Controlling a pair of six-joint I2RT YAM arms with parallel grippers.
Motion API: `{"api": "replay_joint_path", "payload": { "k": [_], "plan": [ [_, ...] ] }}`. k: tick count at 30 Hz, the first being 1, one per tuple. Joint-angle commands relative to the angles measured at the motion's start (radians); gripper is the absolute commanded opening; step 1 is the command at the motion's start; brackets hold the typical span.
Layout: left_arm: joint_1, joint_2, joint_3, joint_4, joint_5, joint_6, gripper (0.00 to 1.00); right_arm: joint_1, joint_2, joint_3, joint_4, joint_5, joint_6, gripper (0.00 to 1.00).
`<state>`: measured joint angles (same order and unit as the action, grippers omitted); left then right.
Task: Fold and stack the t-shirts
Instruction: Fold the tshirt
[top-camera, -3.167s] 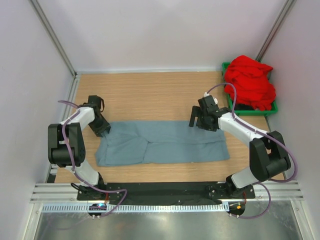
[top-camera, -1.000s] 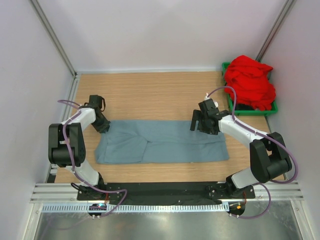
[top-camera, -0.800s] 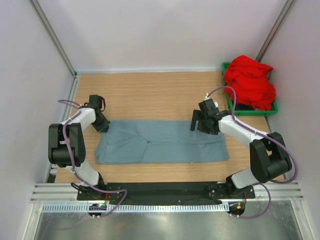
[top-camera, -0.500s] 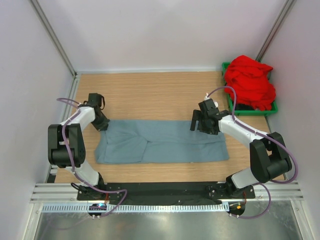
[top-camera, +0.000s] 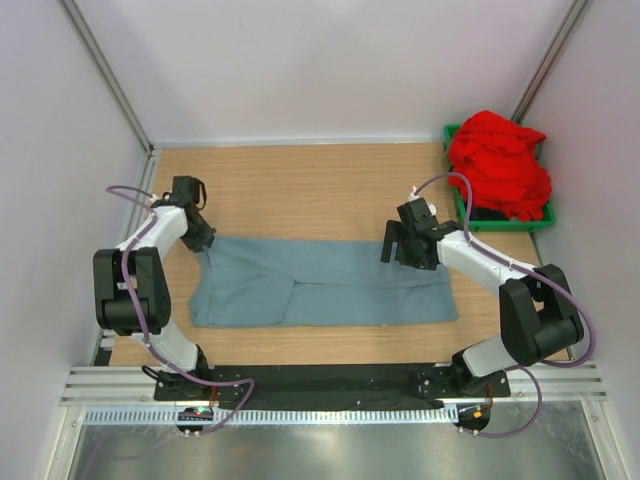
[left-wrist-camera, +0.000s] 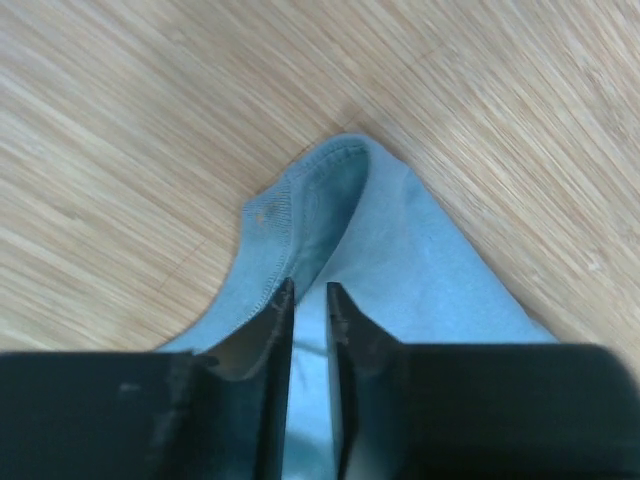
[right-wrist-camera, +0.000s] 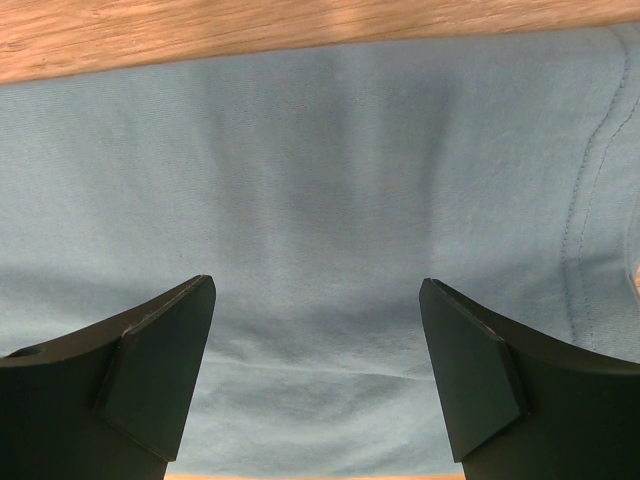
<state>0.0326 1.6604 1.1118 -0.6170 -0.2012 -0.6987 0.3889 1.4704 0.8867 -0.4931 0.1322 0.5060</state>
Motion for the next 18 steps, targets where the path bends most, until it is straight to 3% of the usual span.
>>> {"api": "replay_joint_path", "payload": {
  "k": [1,2,7,18],
  "plan": [
    [0.018,0.012,0.017,-0.016,-0.037,-0.004,0.22,0.002,-0.007,-0.002,0.025,0.02,-0.012,0.9],
    [0.02,0.012,0.016,-0.018,-0.029,-0.004,0.3,0.001,-0.005,0.003,0.025,0.02,-0.012,0.9],
    [-0.023,-0.108,-0.032,-0.018,-0.03,-0.012,0.49,0.002,0.014,0.049,0.021,0.006,-0.035,0.9],
    [-0.189,-0.231,-0.248,0.026,0.08,-0.054,0.51,-0.002,0.206,0.137,0.028,0.004,-0.086,0.92]
  ]
}}
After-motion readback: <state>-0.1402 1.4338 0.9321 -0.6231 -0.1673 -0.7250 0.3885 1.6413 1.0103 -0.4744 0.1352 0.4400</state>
